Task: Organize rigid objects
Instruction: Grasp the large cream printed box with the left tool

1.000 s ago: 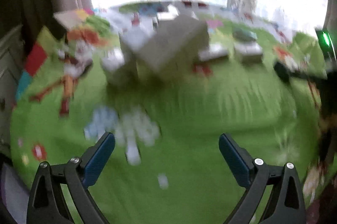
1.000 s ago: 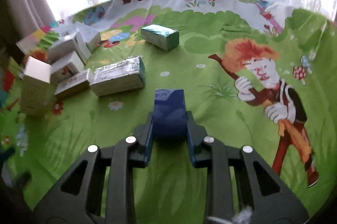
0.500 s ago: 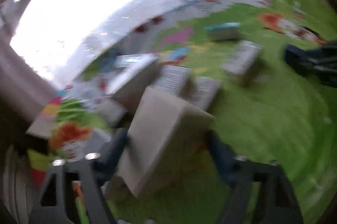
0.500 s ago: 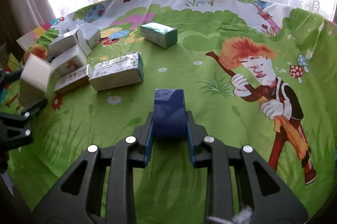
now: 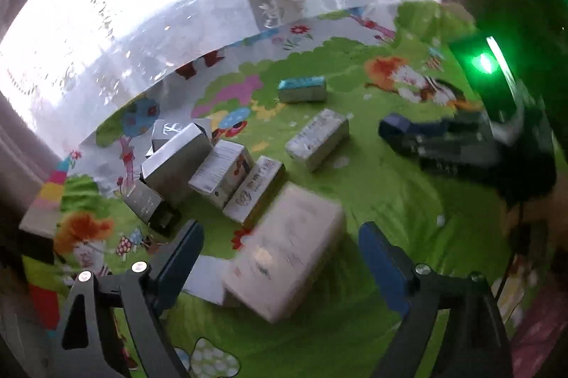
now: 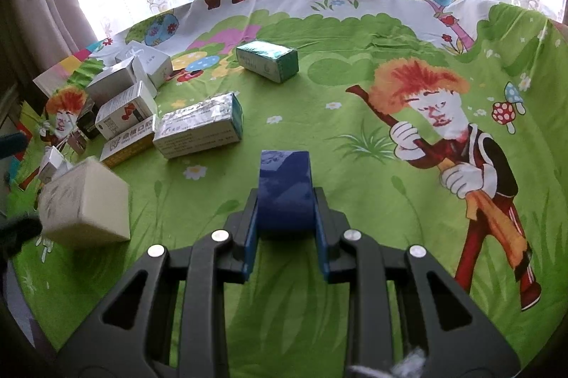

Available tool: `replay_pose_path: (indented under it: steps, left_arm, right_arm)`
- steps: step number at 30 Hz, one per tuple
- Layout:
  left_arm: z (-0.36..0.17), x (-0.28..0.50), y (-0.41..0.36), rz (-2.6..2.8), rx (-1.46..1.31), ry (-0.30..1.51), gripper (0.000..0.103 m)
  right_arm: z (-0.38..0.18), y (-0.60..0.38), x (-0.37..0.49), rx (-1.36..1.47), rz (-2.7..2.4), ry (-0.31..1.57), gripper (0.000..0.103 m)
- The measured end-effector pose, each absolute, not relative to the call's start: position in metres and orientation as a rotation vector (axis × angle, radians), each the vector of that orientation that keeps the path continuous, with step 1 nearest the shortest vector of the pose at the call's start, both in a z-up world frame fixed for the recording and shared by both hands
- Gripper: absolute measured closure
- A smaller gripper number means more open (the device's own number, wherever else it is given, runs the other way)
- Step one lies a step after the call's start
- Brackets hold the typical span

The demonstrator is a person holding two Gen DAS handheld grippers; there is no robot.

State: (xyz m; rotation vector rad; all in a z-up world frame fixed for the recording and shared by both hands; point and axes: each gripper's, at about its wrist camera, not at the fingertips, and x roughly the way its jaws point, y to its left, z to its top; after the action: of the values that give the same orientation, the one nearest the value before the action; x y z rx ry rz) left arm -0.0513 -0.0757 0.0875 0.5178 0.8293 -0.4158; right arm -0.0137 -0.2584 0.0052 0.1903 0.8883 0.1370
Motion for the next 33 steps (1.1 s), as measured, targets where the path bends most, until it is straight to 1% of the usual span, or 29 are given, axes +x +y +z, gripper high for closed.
replay_pose_path:
  steps: [6, 10, 11, 12, 13, 14, 15, 19, 21, 22, 23, 24, 26, 30, 33]
  left_arm:
    - [0.061, -0.051, -0.075, -0.466, 0.590, 0.861, 0.013]
    - [0.032, -0.025, -0.069, -0.459, 0.624, 0.916, 0.013]
    - [0.027, -0.022, -0.066, -0.450, 0.619, 0.931, 0.010]
    - [0.023, -0.019, -0.065, -0.433, 0.612, 0.910, 0.012]
    - [0.024, -0.016, -0.061, -0.458, 0.539, 0.936, 0.018]
    - [0.024, -0.012, -0.058, -0.502, 0.430, 1.004, 0.044]
    - [0.024, -0.009, -0.053, -0.529, 0.303, 1.068, 0.050]
    - [0.030, -0.040, -0.054, -0.293, 0.067, 1.162, 0.050]
    - [0.033, -0.058, -0.060, -0.337, -0.045, 1.171, 0.049]
    - [0.034, -0.064, -0.063, -0.326, -0.050, 1.150, 0.048]
    - [0.036, -0.067, -0.067, -0.299, -0.033, 1.114, 0.040]
    - [0.038, -0.069, -0.068, -0.263, -0.008, 1.070, 0.027]
    - [0.037, -0.069, -0.067, -0.183, 0.028, 1.018, 0.013]
    - [0.020, -0.069, -0.065, -0.182, 0.039, 1.011, 0.011]
    - [0.017, -0.076, -0.064, -0.167, 0.101, 0.945, 0.009]
  right_arm:
    - [0.005, -0.259, -0.014, 0.182, 0.132, 0.889, 0.071]
    - [0.006, -0.257, -0.015, 0.192, 0.132, 0.888, 0.071]
    - [0.006, -0.257, -0.015, 0.192, 0.132, 0.888, 0.071]
    - [0.006, -0.257, -0.014, 0.192, 0.132, 0.889, 0.071]
    - [0.006, -0.257, -0.015, 0.191, 0.132, 0.888, 0.071]
    - [0.006, -0.257, -0.015, 0.191, 0.132, 0.888, 0.071]
    - [0.006, -0.258, -0.015, 0.195, 0.134, 0.888, 0.071]
    - [0.005, -0.261, -0.014, 0.223, 0.143, 0.886, 0.071]
    - [0.005, -0.262, -0.014, 0.232, 0.147, 0.885, 0.071]
    - [0.005, -0.262, -0.014, 0.233, 0.148, 0.885, 0.071]
    - [0.005, -0.262, -0.014, 0.232, 0.147, 0.885, 0.071]
    - [0.005, -0.262, -0.014, 0.231, 0.147, 0.885, 0.071]
    - [0.004, -0.264, -0.014, 0.234, 0.148, 0.884, 0.071]
    - [0.005, -0.263, -0.014, 0.241, 0.150, 0.884, 0.071]
    - [0.005, -0.257, -0.014, 0.202, 0.134, 0.888, 0.069]
